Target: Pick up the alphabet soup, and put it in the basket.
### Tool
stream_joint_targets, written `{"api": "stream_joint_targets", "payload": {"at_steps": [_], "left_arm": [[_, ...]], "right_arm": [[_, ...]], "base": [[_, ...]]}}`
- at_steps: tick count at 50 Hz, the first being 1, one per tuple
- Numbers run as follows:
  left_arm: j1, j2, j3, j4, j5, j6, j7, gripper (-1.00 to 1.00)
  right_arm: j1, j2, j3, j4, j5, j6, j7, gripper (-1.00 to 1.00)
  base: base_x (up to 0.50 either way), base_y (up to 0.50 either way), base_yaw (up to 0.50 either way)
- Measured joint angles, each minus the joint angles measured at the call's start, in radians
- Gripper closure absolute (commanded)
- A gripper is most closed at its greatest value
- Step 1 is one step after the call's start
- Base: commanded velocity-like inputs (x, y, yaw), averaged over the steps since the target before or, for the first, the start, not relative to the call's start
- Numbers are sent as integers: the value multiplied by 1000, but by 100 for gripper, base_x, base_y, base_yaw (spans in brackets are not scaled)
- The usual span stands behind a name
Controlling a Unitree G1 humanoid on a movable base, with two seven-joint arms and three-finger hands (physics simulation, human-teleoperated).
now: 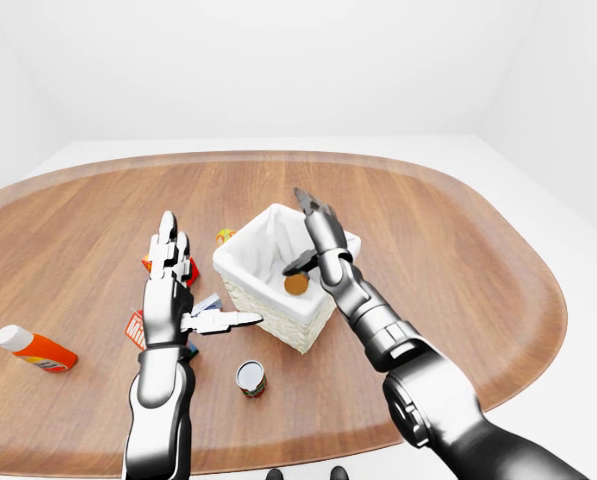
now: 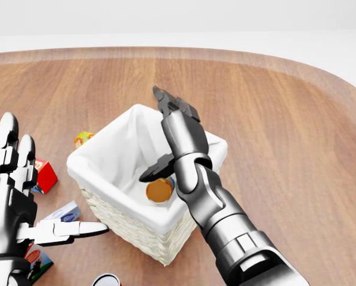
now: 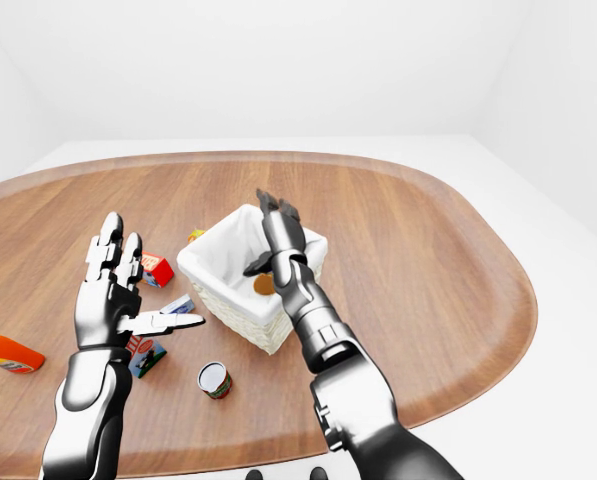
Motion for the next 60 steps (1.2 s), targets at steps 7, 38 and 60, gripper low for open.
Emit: {"api": "stream_joint_targets", "payload": {"at_steps": [7, 38, 60], "left_arm": [[0, 0, -1, 0, 0, 1, 0, -100], [-2, 1, 0, 15, 0, -9, -1, -100], [-3, 1, -2, 15, 2, -8, 0, -100]], "right_arm": [[-7, -2, -2, 16, -3, 0, -11, -100], [-22, -11, -15, -13, 10, 0, -67, -100], [-1, -30, -32, -314, 93, 4, -42, -100]], "base": [[0, 0, 0], [0, 0, 0], [0, 0, 0]]}}
